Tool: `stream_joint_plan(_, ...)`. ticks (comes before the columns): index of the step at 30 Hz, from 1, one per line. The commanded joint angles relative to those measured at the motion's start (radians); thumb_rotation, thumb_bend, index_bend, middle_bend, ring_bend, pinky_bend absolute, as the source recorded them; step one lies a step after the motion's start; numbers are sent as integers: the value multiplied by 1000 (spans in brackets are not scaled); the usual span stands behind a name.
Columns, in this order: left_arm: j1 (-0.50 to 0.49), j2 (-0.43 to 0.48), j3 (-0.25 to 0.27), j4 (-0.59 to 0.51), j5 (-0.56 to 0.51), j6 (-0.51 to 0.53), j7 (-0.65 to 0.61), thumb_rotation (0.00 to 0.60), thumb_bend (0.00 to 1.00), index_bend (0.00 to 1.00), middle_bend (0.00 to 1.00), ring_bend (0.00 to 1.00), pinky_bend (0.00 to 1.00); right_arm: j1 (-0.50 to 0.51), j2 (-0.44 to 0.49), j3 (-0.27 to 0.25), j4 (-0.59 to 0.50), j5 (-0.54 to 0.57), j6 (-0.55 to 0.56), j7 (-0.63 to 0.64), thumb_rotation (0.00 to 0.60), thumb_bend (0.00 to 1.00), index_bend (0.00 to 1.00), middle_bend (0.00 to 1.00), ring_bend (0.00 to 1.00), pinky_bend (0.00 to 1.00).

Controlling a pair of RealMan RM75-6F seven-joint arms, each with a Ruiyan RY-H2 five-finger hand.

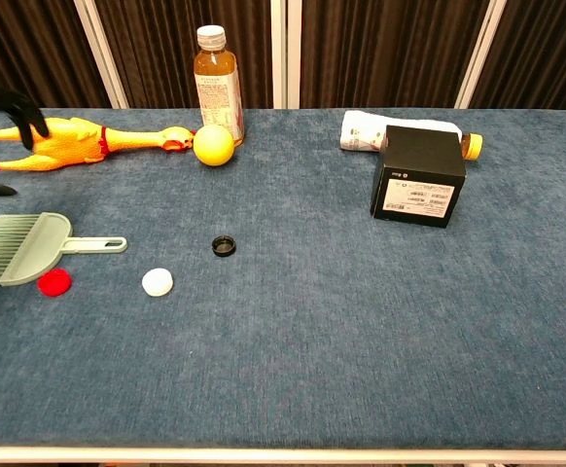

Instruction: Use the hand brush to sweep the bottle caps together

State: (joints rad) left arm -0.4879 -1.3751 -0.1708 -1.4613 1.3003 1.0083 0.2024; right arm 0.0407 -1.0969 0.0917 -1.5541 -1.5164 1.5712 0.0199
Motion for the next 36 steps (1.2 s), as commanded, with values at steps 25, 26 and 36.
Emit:
stream_joint_plan(25, -77, -258, 53, 169, -201, -28, 280, 600, 224, 391, 447, 278, 101, -3, -7, -1, 22, 21, -21, 21, 600, 234, 94, 199, 45, 153)
stream_joint_plan(26, -78, -261, 53, 173, -202, -27, 279, 600, 226, 388, 447, 278, 101, -3, -7, -1, 23, 22, -21, 21, 600, 233, 95, 199, 45, 153)
stream_joint_plan(36, -99, -271, 65, 192, -235, -41, 355, 600, 233, 386, 455, 278, 101, -4, -10, 1, 32, 31, -27, 31, 600, 234, 94, 199, 45, 153)
